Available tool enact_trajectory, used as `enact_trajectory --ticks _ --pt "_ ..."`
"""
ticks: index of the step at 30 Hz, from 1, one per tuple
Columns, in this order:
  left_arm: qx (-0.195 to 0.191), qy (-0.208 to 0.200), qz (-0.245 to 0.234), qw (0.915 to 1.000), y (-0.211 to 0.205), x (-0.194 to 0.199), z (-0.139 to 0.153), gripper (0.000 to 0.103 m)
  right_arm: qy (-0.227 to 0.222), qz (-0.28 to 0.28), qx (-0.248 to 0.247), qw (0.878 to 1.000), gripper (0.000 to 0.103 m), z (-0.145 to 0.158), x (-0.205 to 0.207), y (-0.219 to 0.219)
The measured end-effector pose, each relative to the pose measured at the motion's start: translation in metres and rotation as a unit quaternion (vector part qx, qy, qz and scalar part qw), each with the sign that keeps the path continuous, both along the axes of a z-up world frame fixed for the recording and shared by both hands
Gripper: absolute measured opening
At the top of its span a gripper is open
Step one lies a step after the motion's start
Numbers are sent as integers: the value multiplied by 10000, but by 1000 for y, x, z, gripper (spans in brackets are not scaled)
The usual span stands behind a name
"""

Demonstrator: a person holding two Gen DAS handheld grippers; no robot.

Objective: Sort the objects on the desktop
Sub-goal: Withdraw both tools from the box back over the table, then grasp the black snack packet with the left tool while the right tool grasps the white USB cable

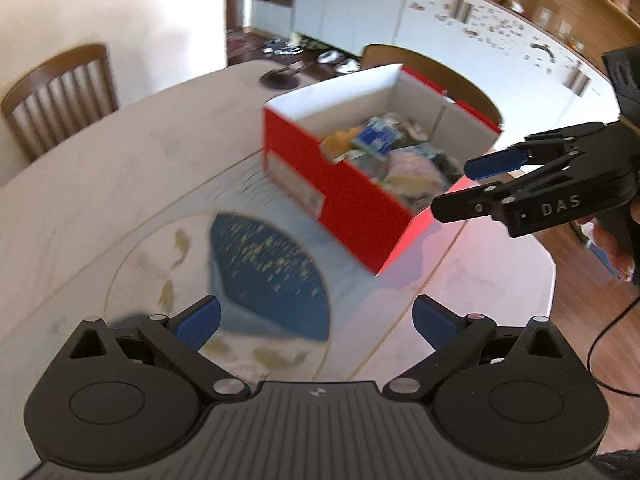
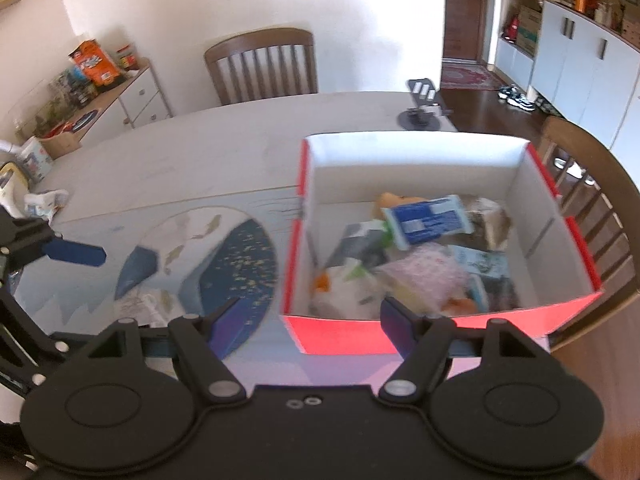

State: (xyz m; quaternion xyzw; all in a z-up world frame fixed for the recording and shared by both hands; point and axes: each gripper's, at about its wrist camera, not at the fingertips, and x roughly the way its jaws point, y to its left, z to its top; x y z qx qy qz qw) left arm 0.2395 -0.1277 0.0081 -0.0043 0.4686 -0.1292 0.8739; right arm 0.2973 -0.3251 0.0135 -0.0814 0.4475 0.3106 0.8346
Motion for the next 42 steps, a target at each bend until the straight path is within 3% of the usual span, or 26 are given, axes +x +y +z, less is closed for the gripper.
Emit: enact_trajectory --ticks 11,18,37,42 --pt "-171 48 598 9981 36 -31 -26 103 93 405 14 9991 75 -6 -15 55" --pt "-312 346 808 9956 45 -43 -47 103 193 584 51 9981 75 -15 -20 80" --pt "-394 864 1431 9851 62 -42 -93 103 615 996 -92 9931 75 -59 -25 128" --pt "-401 824 1579 9832 64 -43 -100 103 733 1136 -167 9907 75 -71 -25 142"
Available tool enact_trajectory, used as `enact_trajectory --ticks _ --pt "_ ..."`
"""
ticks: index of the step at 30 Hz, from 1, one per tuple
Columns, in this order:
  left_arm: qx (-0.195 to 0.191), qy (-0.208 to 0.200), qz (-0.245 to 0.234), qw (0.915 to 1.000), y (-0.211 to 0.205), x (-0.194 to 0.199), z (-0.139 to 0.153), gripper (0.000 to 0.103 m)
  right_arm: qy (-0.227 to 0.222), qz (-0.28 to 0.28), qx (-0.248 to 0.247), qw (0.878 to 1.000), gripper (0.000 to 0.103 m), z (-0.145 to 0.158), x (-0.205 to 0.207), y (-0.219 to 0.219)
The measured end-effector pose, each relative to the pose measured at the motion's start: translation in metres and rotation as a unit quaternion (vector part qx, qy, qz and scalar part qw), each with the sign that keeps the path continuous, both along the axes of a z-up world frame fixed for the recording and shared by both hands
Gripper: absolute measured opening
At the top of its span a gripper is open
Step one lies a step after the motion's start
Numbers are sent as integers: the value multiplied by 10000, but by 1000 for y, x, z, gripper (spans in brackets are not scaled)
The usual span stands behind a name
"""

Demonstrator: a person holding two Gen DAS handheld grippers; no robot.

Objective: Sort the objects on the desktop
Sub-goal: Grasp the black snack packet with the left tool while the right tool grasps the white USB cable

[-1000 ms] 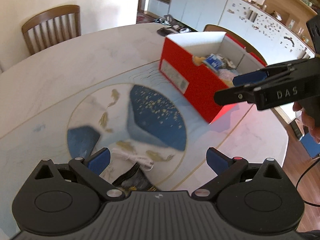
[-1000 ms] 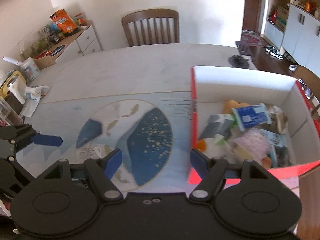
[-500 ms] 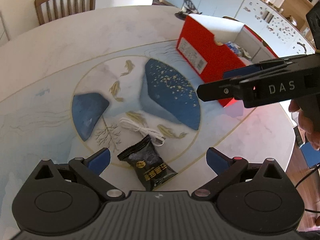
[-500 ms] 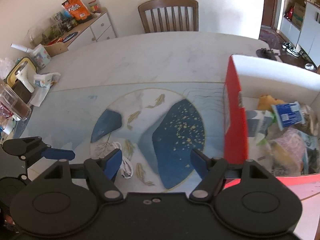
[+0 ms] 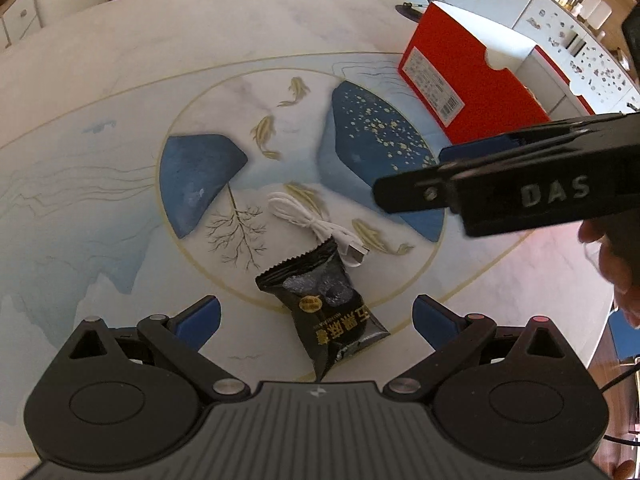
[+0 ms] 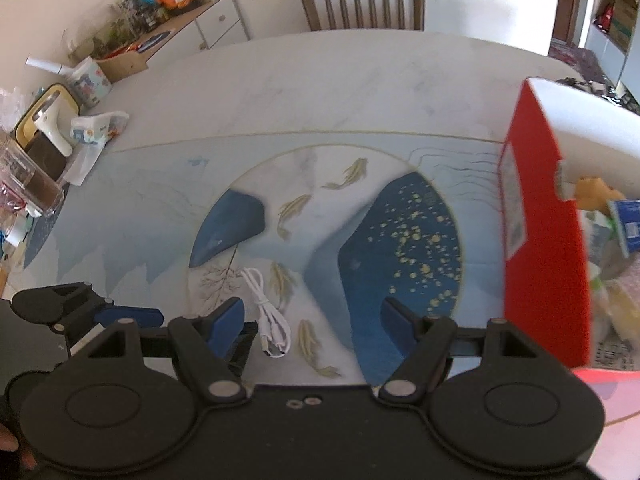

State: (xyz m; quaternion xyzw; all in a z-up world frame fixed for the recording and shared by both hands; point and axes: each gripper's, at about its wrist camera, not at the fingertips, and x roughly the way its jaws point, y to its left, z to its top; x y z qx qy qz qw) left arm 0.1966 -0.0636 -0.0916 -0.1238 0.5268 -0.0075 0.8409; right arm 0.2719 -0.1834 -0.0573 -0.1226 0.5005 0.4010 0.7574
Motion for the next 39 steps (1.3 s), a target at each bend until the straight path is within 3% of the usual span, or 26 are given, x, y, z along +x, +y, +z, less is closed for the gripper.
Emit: enact_trajectory --ticks 11,16,21,29,30,32,39 --pt "181 -105 51 9998 -2 0 -5 102 64 482 -305 9984 70 -29 -8 39" --pt "309 -141 65 9994 -3 -1 -7 101 52 548 -426 9976 56 -38 -9 50" --pt "446 -115 -17 9989 -6 0 -9 91 -10 607 -494 9969 50 -40 -13 55" --pt "569 -56 -176 9982 -11 1 -12 78 -261 652 -687 9952 30 -42 -16 61" --pt "575 -45 -174 9982 -10 1 -12 70 -298 643 -717 9949 23 -42 -16 61" --pt "533 -43 -172 9984 -9 1 -12 66 -439 664 -833 9933 13 -42 -16 61" --pt "527 -73 -166 9984 -6 1 -11 53 -418 441 -873 9943 11 -43 -5 45"
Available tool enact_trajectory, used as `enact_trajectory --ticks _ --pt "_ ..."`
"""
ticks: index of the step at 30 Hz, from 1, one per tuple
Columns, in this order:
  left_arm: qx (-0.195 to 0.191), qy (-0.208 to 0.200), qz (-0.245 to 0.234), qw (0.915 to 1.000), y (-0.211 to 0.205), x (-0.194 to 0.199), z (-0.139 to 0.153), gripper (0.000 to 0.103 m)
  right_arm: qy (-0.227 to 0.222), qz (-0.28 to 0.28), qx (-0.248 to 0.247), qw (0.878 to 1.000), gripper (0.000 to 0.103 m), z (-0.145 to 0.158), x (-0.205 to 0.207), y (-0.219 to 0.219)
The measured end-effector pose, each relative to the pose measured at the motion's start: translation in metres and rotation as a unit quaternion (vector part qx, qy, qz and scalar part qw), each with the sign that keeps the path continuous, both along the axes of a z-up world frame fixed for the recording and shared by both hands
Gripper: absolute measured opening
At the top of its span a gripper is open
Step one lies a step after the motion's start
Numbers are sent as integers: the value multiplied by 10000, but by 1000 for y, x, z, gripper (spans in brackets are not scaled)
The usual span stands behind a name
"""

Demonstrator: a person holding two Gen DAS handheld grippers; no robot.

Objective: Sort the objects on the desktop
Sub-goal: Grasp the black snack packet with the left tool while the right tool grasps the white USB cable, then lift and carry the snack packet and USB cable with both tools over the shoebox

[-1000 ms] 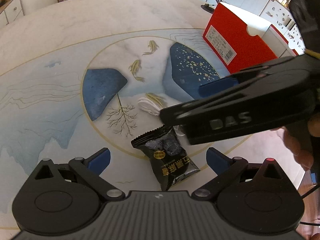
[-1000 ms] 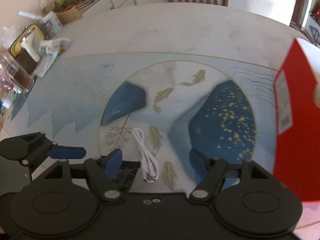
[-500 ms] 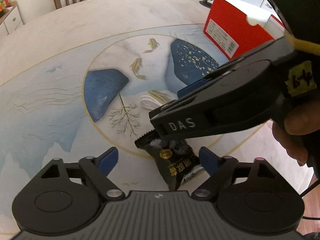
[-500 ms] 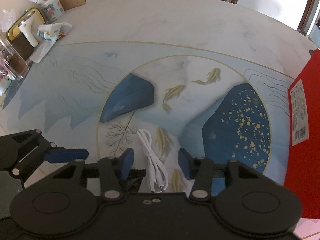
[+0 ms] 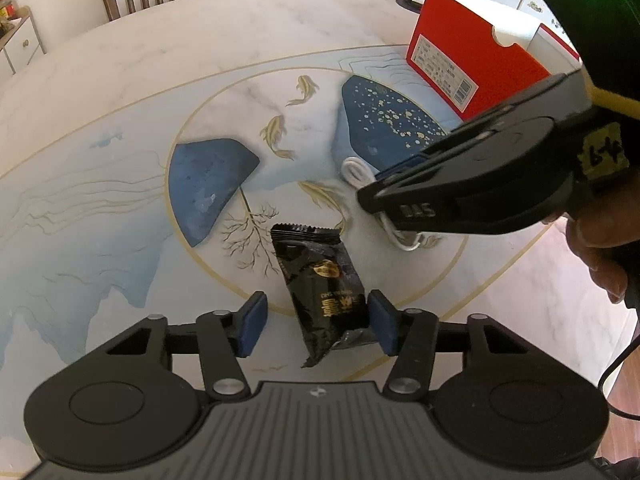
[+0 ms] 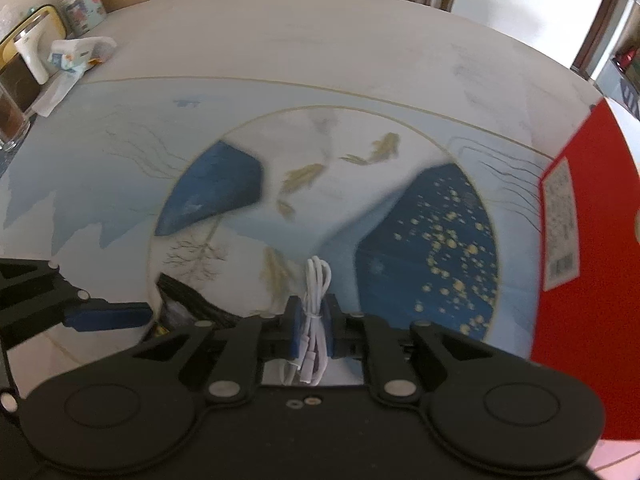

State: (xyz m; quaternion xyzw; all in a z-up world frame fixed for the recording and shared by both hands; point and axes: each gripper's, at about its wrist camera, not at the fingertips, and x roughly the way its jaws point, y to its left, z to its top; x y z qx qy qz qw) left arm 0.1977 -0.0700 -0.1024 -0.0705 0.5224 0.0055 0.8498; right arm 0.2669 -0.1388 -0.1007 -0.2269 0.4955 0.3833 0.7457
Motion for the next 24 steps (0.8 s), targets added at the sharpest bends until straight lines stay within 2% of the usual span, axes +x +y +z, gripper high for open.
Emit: enact_trajectory --ticks 2,4,5,6,14,24 --pt "22 -7 2 10000 0 0 1 53 21 -70 22 10000 11 -1 2 -5" --pt "12 -28 -28 10000 0 1 1 47 50 -114 48 9999 10 -1 3 -9" --pt "-36 -29 -50 10000 0 1 2 41 60 -131 57 9999 10 -1 3 -10" --pt "-71 -24 -62 10000 1 1 2 40 74 -150 75 9998 10 -1 3 -11" --pt "-207 -23 -17 9998 3 1 2 35 249 -341 211 9989 9 -1 3 -25" --pt "-349 -26 75 9994 8 0 3 34 308 -438 323 9980 9 7 -2 -40"
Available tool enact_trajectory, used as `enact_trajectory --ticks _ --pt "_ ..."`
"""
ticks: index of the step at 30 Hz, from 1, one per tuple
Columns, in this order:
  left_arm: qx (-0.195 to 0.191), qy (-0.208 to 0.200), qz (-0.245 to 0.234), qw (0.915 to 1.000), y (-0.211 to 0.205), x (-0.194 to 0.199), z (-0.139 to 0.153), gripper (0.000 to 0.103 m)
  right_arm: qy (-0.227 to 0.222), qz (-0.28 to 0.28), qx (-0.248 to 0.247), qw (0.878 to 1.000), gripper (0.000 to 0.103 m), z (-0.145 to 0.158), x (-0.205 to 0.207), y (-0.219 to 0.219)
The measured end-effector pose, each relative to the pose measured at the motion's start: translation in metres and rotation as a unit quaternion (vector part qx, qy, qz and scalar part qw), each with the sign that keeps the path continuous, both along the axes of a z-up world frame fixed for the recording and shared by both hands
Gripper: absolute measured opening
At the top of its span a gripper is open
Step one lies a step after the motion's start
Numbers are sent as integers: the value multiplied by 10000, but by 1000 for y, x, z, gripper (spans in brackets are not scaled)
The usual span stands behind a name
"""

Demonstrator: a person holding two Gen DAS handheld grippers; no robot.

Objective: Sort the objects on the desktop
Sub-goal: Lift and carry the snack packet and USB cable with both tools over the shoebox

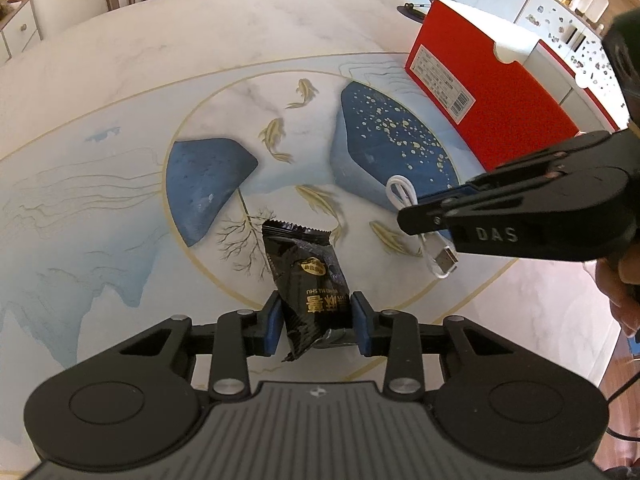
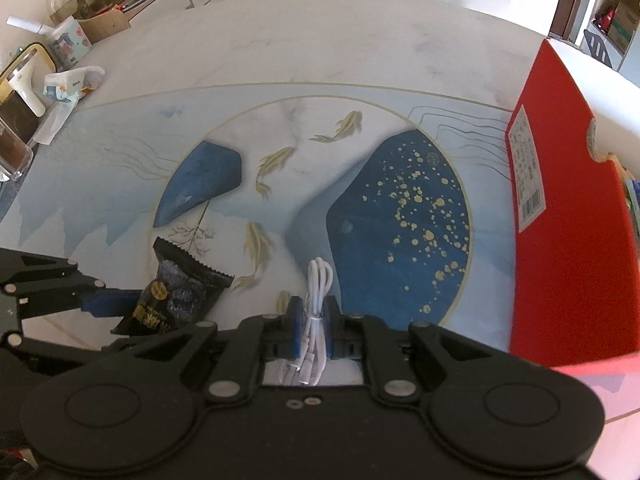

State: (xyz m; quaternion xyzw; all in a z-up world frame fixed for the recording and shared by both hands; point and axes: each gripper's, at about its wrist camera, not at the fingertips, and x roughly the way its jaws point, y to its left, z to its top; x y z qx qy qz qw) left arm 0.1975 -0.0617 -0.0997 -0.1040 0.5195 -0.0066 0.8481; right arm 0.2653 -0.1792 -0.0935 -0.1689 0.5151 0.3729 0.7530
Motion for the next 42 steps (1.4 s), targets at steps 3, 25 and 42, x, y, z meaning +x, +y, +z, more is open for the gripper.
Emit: enact_trajectory --ticks 3,25,42 --pt "-29 1 17 10000 1 0 1 34 13 -21 56 10000 9 3 -3 -4" --pt "-202 -237 -169 9994 -4 -7 17 30 173 -722 596 9955 10 28 -21 -65" --pt "-347 -725 -679 9945 -27 -2 68 30 -58 -1137 998 9885 10 65 -25 -105"
